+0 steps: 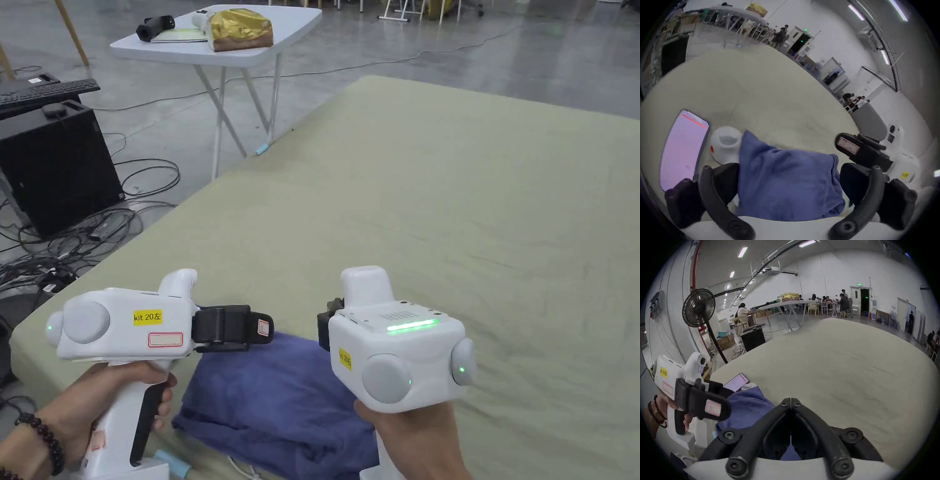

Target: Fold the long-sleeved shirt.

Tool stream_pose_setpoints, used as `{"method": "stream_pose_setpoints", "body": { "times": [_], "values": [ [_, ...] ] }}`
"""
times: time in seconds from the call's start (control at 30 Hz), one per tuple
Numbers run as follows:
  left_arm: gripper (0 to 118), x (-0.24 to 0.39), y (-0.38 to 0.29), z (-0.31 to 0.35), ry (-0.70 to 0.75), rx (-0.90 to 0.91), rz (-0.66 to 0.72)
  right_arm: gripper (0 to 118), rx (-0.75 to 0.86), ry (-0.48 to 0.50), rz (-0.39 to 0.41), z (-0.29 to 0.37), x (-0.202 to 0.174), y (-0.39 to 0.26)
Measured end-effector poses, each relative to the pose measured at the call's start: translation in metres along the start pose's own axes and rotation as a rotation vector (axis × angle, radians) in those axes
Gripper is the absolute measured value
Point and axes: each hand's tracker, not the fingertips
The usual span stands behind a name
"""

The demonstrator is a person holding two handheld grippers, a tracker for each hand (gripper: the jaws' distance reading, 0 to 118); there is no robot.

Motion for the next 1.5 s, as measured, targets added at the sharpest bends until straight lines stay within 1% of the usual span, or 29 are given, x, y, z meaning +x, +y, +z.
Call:
{"method": "stream_pose_setpoints", "body": {
  "times": [0.07, 0.1, 0.13, 0.17, 0.2, 0.23, 0.27, 0.3, 0.33, 0.43, 0.53, 0.6, 0.7, 0.73, 0.8, 0.87, 0.9, 0.97, 1.0, 1.03, 1.2, 1.3, 1.5],
  "values": [
    [115, 0.009, 0.007, 0.005, 0.059, 0.025, -0.048, 0, 0.017, -0.013, -0.001, 0.020, 0.009, 0.004],
    [113, 0.021, 0.008, 0.010, 0.084, 0.041, -0.081, 0, 0.032, -0.020, -0.005, 0.033, 0.016, 0.007],
    [99, 0.035, 0.008, 0.017, 0.093, 0.081, -0.122, 0, 0.054, -0.029, -0.010, 0.052, 0.024, 0.010],
    [74, 0.057, 0.004, 0.022, 0.104, 0.119, -0.171, 0, 0.075, -0.042, -0.010, 0.067, 0.032, 0.014],
    [40, 0.077, 0.000, 0.027, 0.132, 0.164, -0.224, 0, 0.098, -0.061, -0.009, 0.085, 0.042, 0.018],
    [0, 0.098, -0.004, 0.030, 0.144, 0.199, -0.279, 0, 0.128, -0.084, -0.015, 0.104, 0.053, 0.021],
    [0, 0.119, -0.008, 0.032, 0.156, 0.234, -0.331, 0, 0.151, -0.104, -0.018, 0.123, 0.064, 0.024],
    [0, 0.129, -0.012, 0.035, 0.110, 0.286, -0.364, 0, 0.176, -0.125, -0.023, 0.144, 0.076, 0.028],
    [0, 0.154, -0.015, 0.037, 0.049, 0.299, -0.368, 0, 0.197, -0.151, -0.030, 0.167, 0.088, 0.032],
    [0, 0.233, -0.026, 0.038, 0.006, 0.421, -0.433, 0, 0.273, -0.220, -0.041, 0.240, 0.119, 0.042],
    [0, 0.304, -0.035, 0.036, 0.047, 0.549, -0.513, 0, 0.344, -0.323, -0.027, 0.308, 0.149, 0.047],
    [0, 0.357, -0.044, 0.031, 0.087, 0.597, -0.558, 0, 0.368, -0.385, -0.026, 0.346, 0.169, 0.045],
    [0, 0.415, -0.061, 0.015, 0.136, 0.684, -0.627, 0, 0.404, -0.461, -0.055, 0.398, 0.196, 0.032],
    [0, 0.431, -0.068, 0.008, 0.159, 0.714, -0.653, 0, 0.424, -0.503, -0.056, 0.413, 0.204, 0.025],
    [0, 0.453, -0.080, -0.003, 0.149, 0.757, -0.668, 0, 0.451, -0.591, -0.062, 0.431, 0.220, 0.009],
    [0, 0.468, -0.094, -0.019, 0.132, 0.783, -0.673, 0, 0.479, -0.679, -0.065, 0.450, 0.232, -0.012],
    [0, 0.472, -0.104, -0.027, 0.134, 0.795, -0.656, 0, 0.486, -0.744, -0.070, 0.455, 0.234, -0.024],
    [0, 0.475, -0.124, -0.038, 0.129, 0.786, -0.626, 0, 0.511, -0.818, -0.052, 0.464, 0.237, -0.049],
    [0, 0.476, -0.142, -0.039, 0.129, 0.794, -0.613, 0, 0.531, -0.828, -0.023, 0.468, 0.236, -0.066],
    [0, 0.476, -0.158, -0.039, 0.119, 0.802, -0.617, 0, 0.540, -0.848, -0.011, 0.472, 0.234, -0.081],
    [0, 0.469, -0.214, -0.035, 0.117, 0.799, -0.625, 0, 0.568, -0.892, -0.040, 0.482, 0.225, -0.131],
    [0, 0.462, -0.225, -0.040, 0.129, 0.780, -0.673, 0, 0.562, -0.940, -0.034, 0.491, 0.220, -0.149],
    [0, 0.460, -0.220, -0.051, 0.122, 0.737, -0.654, 0, 0.549, -0.930, -0.049, 0.488, 0.226, -0.149]
  ]
}}
